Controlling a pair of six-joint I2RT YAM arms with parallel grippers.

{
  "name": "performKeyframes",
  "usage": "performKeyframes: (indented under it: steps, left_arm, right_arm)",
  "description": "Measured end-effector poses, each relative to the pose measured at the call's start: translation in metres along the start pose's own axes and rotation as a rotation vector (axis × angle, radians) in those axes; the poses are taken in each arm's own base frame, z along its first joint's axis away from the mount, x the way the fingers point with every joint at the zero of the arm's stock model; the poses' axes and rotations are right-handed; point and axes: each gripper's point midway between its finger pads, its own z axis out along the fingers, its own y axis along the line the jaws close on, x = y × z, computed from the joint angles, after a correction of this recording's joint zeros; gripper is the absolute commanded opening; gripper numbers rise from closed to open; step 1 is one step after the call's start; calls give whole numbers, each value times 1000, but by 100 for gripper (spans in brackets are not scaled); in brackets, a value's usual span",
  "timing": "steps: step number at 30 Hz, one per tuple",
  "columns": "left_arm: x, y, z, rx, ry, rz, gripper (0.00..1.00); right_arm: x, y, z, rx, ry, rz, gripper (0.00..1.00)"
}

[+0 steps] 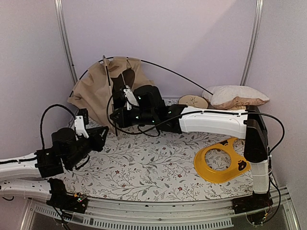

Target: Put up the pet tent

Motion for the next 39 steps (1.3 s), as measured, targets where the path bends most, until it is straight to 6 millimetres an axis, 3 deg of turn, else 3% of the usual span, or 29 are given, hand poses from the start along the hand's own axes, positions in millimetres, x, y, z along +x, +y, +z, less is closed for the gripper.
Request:
performKeyframes:
  steps: [4,9,18,20,23,26,33,39]
  left_arm:
    - [11,-8,7,34,73,-13,34]
    - [8,-20,12,73,100,-30,28]
    - [14,-6,30,-36,161,-38,22]
    - [17,-3,32,-49,172,-40,17]
    - [19,-2,34,-53,178,-50,0]
    - [19,-5,36,-40,181,-64,0]
    - [8,-14,33,15,172,-134,0]
    - [-13,-10,23,36,141,-266,0]
  right_arm:
    - [-3,1,-1,0,-2,-2,0]
    - [0,0,0,5,9,-1,0]
    - [0,0,0,11,15,-4,0]
    - [0,-1,0,13,17,-4,0]
    - [1,-1,0,14,18,-4,0]
    - [0,-1,0,14,17,-4,0]
    - [-4,-1,0,19,-5,-10,0]
    - [-15,7,1,15,-71,-34,0]
